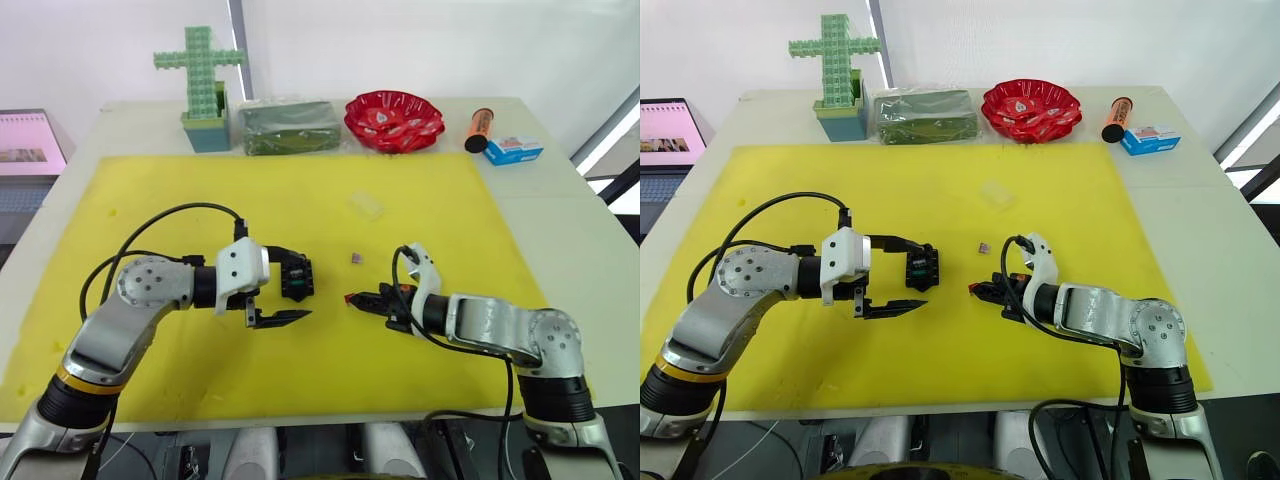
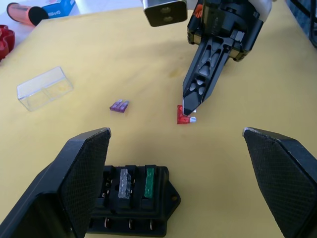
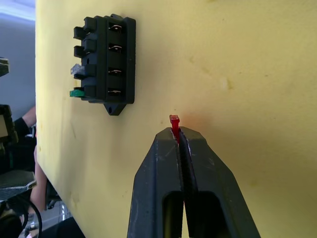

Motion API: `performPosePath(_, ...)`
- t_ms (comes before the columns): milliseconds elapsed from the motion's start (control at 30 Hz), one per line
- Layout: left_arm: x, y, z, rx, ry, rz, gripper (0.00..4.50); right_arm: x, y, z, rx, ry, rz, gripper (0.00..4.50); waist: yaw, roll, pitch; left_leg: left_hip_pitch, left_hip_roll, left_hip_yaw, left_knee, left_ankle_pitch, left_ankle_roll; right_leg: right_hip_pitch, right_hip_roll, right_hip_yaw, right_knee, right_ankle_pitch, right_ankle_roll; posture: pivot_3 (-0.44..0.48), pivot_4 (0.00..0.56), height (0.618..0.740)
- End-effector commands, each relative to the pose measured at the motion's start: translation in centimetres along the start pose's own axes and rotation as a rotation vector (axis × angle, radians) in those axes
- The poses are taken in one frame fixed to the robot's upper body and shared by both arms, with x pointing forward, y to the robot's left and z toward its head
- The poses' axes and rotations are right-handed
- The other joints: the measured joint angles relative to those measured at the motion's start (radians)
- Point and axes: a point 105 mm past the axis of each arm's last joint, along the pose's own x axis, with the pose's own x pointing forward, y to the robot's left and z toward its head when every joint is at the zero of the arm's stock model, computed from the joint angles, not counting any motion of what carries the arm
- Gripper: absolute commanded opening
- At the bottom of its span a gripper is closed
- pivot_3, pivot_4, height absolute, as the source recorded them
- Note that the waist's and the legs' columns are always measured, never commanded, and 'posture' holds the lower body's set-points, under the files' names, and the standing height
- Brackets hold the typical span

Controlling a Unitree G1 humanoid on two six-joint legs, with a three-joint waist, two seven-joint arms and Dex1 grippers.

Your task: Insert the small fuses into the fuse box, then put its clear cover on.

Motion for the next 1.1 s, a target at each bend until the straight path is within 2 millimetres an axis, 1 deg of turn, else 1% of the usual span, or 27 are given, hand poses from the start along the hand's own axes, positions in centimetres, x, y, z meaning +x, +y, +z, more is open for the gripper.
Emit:
performPosePath(33,0.0,0.1,0.8,0.040,-0.020,0.005,4.50,-0.4,1.0,0.3,-0.029,-0.019,0.030,0.50,0.003,0.000,0.000,0.000,0.000,0.000,0.000,0.000,0.000,0.000,0.000,0.000,0.000,0.000,0.000,0.000,0.150,0.740)
performPosePath(100,0.0,0.2,0.9,0.039,-0.021,0.007,4.50,-0.5,1.0,0.2,-0.038,-0.012,0.030,1.04,0.002,0.000,0.000,0.000,0.000,0.000,0.000,0.000,0.000,0.000,0.000,0.000,0.000,0.000,0.000,0.000,0.150,0.740)
performPosePath(233,0.0,0.4,0.9,0.042,-0.022,0.014,4.50,-1.2,0.9,-0.1,-0.104,0.028,0.031,2.43,0.004,0.000,0.000,0.000,0.000,0.000,0.000,0.000,0.000,0.000,0.000,0.001,0.000,0.000,0.000,0.000,0.150,0.740)
performPosePath(367,0.0,0.5,0.9,0.045,-0.022,0.019,4.50,-2.7,1.4,-1.0,-0.246,0.151,0.076,3.86,0.005,0.000,0.000,0.000,0.000,0.000,0.000,0.000,0.000,0.001,0.000,0.001,-0.001,0.000,0.000,0.000,0.150,0.740)
performPosePath(400,0.0,0.6,0.9,0.045,-0.022,0.020,4.50,-3.0,1.5,-0.9,-0.260,0.165,0.088,4.22,0.005,0.000,0.000,0.000,0.000,-0.001,0.000,0.000,0.000,0.001,0.000,0.001,-0.001,0.000,0.000,0.000,0.150,0.740)
performPosePath(433,0.0,0.6,0.9,0.046,-0.021,0.021,4.50,-3.6,1.9,-0.6,-0.318,0.198,0.101,4.46,0.004,0.000,0.000,0.000,0.000,-0.001,0.001,0.000,0.000,0.001,0.001,0.001,-0.001,0.000,0.000,0.000,0.150,0.740)
performPosePath(500,0.0,0.8,0.9,0.049,-0.020,0.022,4.50,-4.5,3.2,0.6,-0.386,0.246,0.167,4.46,0.003,0.000,0.000,0.000,0.000,-0.001,0.000,0.000,0.000,0.001,0.001,0.001,-0.001,0.000,0.000,0.000,0.150,0.740)
performPosePath(567,0.0,0.9,0.9,0.051,-0.020,0.023,4.50,-5.0,3.9,1.4,-0.424,0.282,0.210,4.46,0.001,0.000,0.000,0.000,0.001,0.000,0.001,0.000,0.000,0.000,0.001,0.002,-0.001,0.000,-0.001,0.000,0.150,0.740)
performPosePath(633,0.0,1.0,0.9,0.055,-0.021,0.022,4.50,-5.2,4.1,1.6,-0.508,0.339,0.215,4.46,0.003,0.000,0.000,0.000,0.002,-0.001,0.000,0.000,0.000,0.000,0.003,0.002,-0.001,0.000,-0.001,0.000,0.150,0.740)
performPosePath(767,0.2,1.1,1.3,0.069,-0.031,0.011,4.50,-4.7,4.8,2.2,-0.556,0.397,0.279,4.46,0.008,0.000,0.000,-0.001,0.003,-0.001,0.000,0.000,0.000,0.000,0.004,0.001,-0.002,-0.001,-0.002,0.000,0.150,0.740)
performPosePath(833,0.2,0.9,1.5,0.068,-0.037,-0.004,4.50,-4.4,4.7,2.4,-0.571,0.419,0.289,4.46,0.007,0.000,0.000,-0.001,0.003,0.000,0.000,0.000,0.000,-0.001,0.003,0.002,-0.002,-0.001,-0.001,0.000,0.150,0.740)
performPosePath(967,0.0,0.5,1.5,0.054,-0.041,-0.031,4.50,-3.5,3.8,3.4,-0.575,0.434,0.280,4.46,0.005,0.000,0.000,-0.001,0.003,0.000,0.000,0.000,0.000,-0.001,0.003,0.002,-0.001,-0.001,-0.001,0.000,0.150,0.740)
performPosePath(1033,-0.1,0.4,1.5,0.049,-0.041,-0.043,4.50,-3.5,3.5,3.6,-0.569,0.457,0.287,4.46,0.005,0.000,0.000,-0.001,0.003,0.000,0.000,0.000,0.000,-0.001,0.003,0.002,-0.001,-0.001,-0.001,0.000,0.150,0.740)
performPosePath(1100,-0.2,0.3,1.6,0.042,-0.047,-0.057,4.50,-3.0,2.9,4.0,-0.577,0.459,0.268,4.46,0.004,0.000,0.000,-0.001,0.003,0.000,0.000,0.000,0.000,-0.001,0.003,0.002,-0.001,-0.001,-0.001,0.000,0.150,0.740)
